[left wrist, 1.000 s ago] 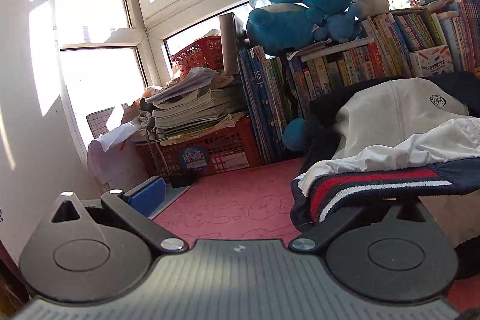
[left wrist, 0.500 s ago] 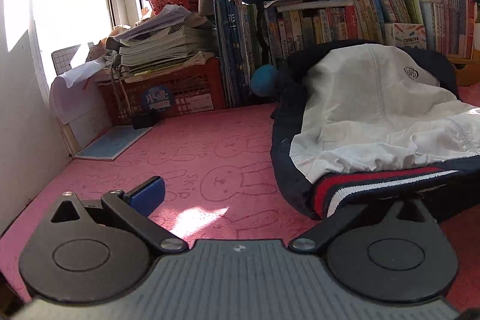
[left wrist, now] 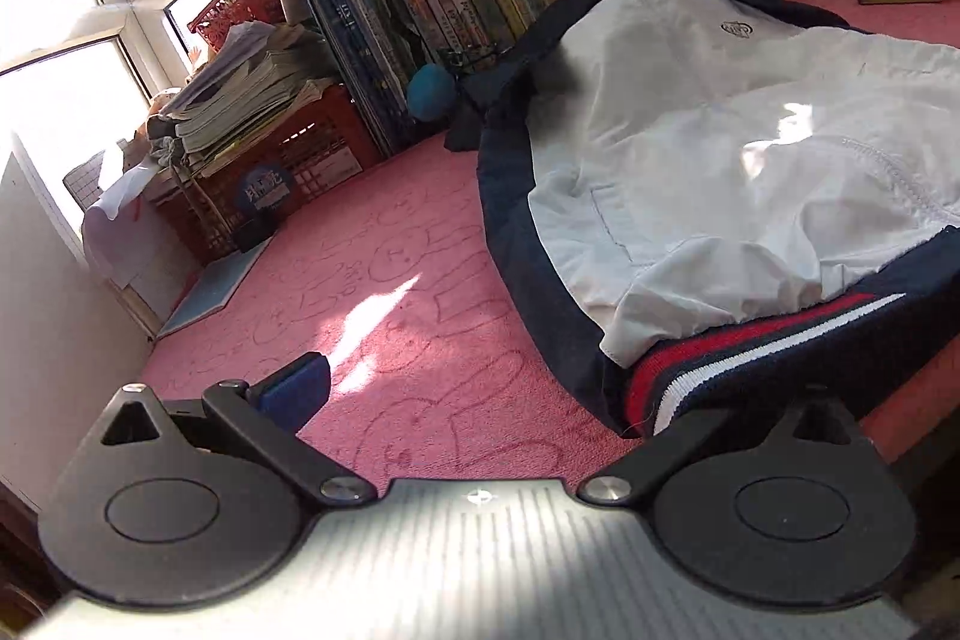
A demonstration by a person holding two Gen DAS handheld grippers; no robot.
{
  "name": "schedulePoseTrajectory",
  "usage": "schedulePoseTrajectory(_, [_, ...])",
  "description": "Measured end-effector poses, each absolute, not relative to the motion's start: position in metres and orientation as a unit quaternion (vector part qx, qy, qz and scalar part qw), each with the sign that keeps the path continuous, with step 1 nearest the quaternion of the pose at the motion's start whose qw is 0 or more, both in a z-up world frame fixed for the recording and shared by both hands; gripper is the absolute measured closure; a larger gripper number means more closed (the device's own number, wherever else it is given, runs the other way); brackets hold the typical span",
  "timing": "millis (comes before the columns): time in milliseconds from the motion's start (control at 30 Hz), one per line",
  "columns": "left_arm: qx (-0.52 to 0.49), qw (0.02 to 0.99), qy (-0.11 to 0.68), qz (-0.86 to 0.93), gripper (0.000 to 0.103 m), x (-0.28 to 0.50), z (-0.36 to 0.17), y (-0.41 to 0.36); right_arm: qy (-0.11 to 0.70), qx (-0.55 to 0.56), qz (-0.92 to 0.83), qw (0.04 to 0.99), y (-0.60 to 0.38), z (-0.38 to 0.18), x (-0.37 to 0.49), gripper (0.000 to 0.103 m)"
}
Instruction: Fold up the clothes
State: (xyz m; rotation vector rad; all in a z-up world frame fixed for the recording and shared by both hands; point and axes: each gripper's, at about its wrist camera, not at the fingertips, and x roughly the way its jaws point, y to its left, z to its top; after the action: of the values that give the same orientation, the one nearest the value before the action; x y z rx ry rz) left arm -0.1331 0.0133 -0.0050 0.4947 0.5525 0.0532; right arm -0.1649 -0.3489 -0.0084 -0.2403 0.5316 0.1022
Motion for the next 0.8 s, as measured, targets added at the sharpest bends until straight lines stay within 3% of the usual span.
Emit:
schedulePoseTrajectory(267, [0.309, 0.918, 0.246, 0.039, 0.0, -0.121, -0.03, -0.012, 0.221, -0.152, 0.1, 0.958, -0.3, -0.029, -0.167, 0.006])
schedulePoseTrajectory(400, [0.286, 0.924, 0.249, 0.037, 0.0, -0.127, -0.021, 0.007, 0.195, -0.215, -0.03, 0.956, -0.307, -0.033, -0.159, 0.009])
schedulePoseTrajectory(533, [0.248, 0.935, 0.253, 0.021, 0.0, -0.14, 0.003, 0.023, 0.202, -0.082, -0.029, 0.975, -0.363, -0.008, -0.177, 0.006])
schedulePoseTrajectory(667, [0.293, 0.917, 0.27, 0.029, 0.0, -0.145, -0.011, 0.021, 0.202, -0.201, -0.01, 0.959, -0.34, -0.021, -0.2, 0.003])
schedulePoseTrajectory(800, [0.296, 0.909, 0.292, 0.026, 0.0, -0.148, -0.023, 0.025, 0.241, -0.213, 0.005, 0.947, -0.334, -0.045, -0.199, 0.003])
